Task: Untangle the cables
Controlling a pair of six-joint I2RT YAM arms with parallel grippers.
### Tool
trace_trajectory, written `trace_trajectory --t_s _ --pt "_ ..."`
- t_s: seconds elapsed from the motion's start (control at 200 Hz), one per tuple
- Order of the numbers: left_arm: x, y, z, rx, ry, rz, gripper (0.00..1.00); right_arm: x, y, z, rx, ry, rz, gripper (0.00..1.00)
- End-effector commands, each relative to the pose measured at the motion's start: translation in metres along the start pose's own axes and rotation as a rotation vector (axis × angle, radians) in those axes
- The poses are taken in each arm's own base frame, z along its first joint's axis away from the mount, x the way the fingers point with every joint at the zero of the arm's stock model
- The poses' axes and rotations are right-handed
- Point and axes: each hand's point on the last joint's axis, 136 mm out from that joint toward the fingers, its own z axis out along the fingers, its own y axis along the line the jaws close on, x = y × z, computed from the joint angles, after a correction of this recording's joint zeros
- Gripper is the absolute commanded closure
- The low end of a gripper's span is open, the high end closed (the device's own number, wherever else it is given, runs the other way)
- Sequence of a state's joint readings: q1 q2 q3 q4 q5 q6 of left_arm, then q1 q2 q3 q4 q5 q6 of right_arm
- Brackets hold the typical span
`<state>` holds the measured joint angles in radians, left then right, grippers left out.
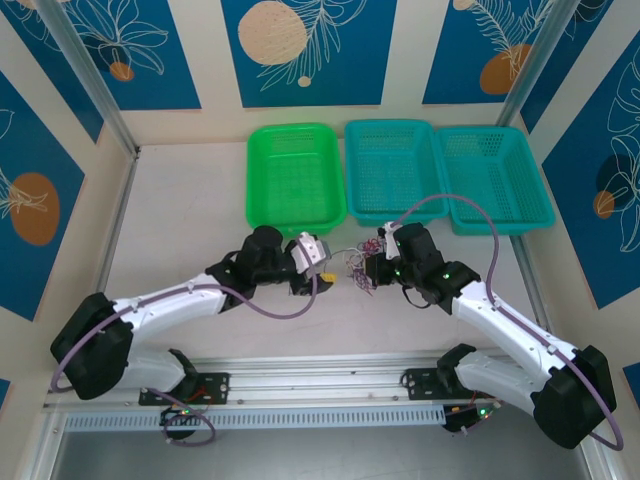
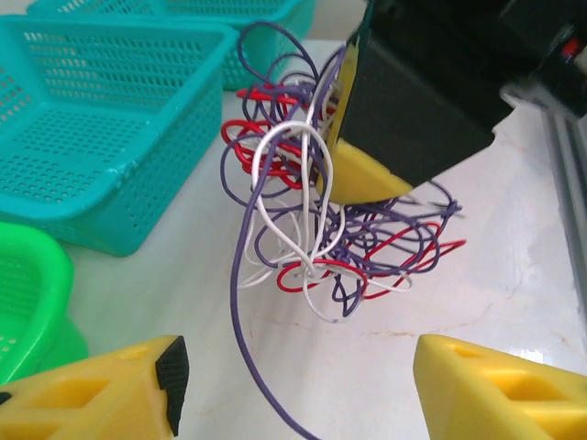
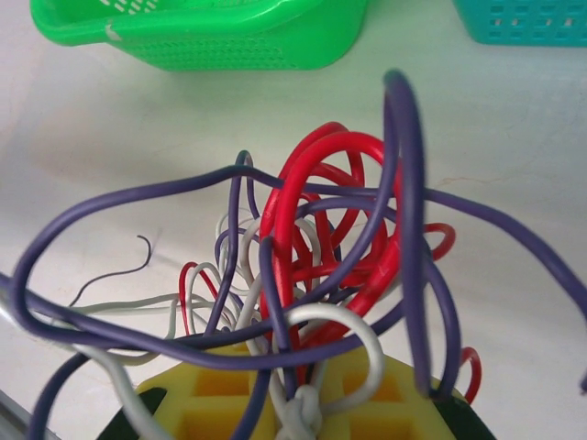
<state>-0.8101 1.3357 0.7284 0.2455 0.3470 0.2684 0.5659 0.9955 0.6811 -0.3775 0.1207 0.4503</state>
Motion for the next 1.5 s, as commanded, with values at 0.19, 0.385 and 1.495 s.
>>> trace_trajectory --t_s 0.19,0.385,1.495 --pt "-0.015 0.023 0.024 -0.063 -0.023 -0.003 0.71 -0.007 0.024 -0.008 -0.088 -0.028 -0.056 0.93" --pt "-0.034 0.037 -0.001 -0.175 -0.095 -0.094 1.00 0.000 -0.035 0.002 0.183 -0.081 0.165 0.89" --pt "0.018 0.033 -0.056 -0.300 -0.018 -0.369 1.00 0.015 -0.074 0.012 0.536 -0.032 0.271 0.20"
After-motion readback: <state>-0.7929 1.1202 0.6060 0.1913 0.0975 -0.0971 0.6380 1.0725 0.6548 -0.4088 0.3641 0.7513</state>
